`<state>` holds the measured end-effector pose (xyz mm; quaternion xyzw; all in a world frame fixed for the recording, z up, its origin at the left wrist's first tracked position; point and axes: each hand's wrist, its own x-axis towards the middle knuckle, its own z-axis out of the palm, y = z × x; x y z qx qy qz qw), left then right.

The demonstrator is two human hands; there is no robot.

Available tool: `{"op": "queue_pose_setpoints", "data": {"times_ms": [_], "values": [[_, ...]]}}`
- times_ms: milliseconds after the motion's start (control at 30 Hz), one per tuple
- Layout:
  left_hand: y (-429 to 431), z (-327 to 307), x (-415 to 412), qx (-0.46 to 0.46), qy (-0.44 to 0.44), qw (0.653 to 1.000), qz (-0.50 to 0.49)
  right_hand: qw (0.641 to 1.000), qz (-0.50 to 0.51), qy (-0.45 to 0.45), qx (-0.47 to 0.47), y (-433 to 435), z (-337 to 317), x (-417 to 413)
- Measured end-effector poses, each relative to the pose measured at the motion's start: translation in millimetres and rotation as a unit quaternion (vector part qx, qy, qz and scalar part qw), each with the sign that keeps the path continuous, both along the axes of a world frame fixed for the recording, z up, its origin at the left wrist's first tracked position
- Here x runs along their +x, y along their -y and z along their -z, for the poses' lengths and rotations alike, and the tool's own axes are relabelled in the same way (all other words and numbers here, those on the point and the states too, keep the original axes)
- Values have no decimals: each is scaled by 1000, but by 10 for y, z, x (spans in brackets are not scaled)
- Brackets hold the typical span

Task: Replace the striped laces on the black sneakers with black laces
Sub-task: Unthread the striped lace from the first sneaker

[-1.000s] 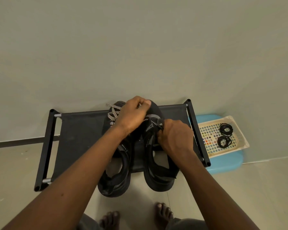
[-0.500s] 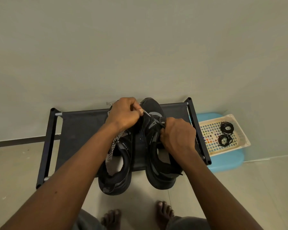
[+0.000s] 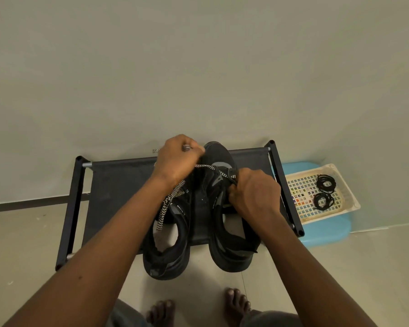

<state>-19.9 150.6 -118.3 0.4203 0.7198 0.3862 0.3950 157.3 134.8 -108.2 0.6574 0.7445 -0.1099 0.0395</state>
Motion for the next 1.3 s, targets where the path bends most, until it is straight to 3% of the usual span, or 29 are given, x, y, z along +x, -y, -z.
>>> {"op": "queue_pose_setpoints", "data": {"times_ms": [100,267,433,600,800,1000,1067,1167,1300], "values": [[55,86,153,-25,-232,958,164,1000,-5,3,-1,6,0,-12],[72,154,248,-9,-307,929,206,1000,-1,4,-1,4,-10,-7],[51,125,198,-38,-177,970,161,1000,8,13,2,2,-5,12],[43,33,70,-25,-17,999,31,1000,12,7,6,6,-14,24],[-1,-54,-52,25,136,976,-167,1000,11,-1,12,-4,4,40],[15,-50,-55,58,170,976,-123,1000,9,-16,9,-7,26,24],[14,-27,-36,38,103,990,-93,1000,6,-19,8,-5,39,23],[57,3,-20,20,-72,996,46,1000,1,-17,8,-8,54,16],[83,101,90,1,-277,933,230,1000,-8,-12,15,-13,70,2]]}}
